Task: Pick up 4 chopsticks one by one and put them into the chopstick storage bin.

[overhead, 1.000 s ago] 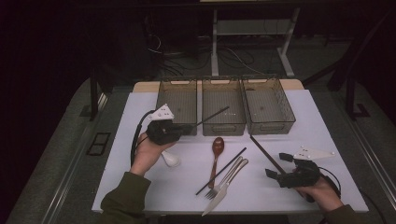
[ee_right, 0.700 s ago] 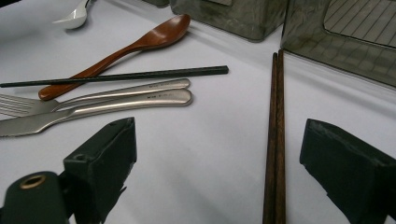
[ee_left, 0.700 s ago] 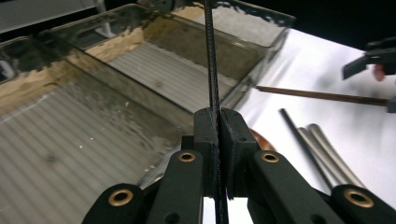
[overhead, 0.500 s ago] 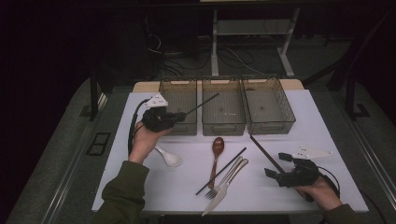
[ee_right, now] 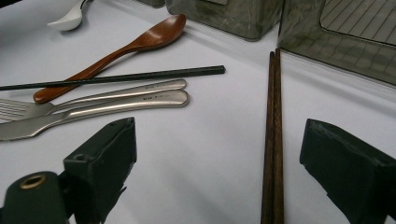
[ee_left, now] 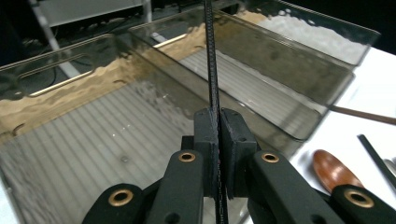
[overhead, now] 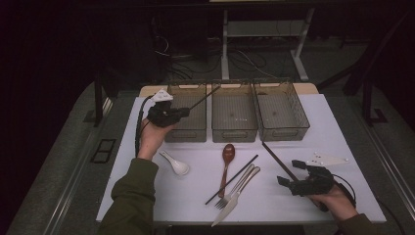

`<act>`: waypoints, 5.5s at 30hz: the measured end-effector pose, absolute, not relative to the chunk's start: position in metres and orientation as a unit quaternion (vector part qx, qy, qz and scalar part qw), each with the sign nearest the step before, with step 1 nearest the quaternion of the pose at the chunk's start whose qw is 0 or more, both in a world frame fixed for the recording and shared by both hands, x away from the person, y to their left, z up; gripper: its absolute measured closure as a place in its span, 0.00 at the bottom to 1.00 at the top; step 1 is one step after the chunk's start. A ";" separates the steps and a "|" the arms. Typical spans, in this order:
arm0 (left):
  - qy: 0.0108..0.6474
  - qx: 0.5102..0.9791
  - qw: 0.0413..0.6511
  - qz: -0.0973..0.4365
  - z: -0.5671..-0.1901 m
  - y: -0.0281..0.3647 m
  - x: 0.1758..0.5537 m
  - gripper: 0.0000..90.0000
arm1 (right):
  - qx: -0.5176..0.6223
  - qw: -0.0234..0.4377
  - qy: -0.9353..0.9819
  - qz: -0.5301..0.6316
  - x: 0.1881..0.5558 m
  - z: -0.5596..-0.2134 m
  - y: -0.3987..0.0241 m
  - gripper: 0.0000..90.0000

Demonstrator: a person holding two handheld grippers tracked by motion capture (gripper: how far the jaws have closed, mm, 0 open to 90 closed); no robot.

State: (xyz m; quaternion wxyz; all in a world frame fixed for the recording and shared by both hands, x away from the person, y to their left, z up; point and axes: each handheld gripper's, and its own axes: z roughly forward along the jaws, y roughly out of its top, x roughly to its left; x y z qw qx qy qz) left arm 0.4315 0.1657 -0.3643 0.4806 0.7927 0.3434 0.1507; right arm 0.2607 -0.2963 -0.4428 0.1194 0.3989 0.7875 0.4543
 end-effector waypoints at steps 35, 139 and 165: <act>0.466 0.761 0.421 0.164 -0.387 0.173 0.474 0.73 | 0.400 0.114 0.787 0.456 0.261 -0.442 -0.297 0.12; 0.250 0.857 0.450 0.021 -0.433 0.086 0.279 0.79 | 0.402 0.134 0.785 0.453 0.260 -0.442 -0.294 0.12; 0.248 0.876 0.414 0.000 -0.447 0.081 0.266 0.84 | 0.403 0.134 0.783 0.454 0.261 -0.441 -0.294 0.12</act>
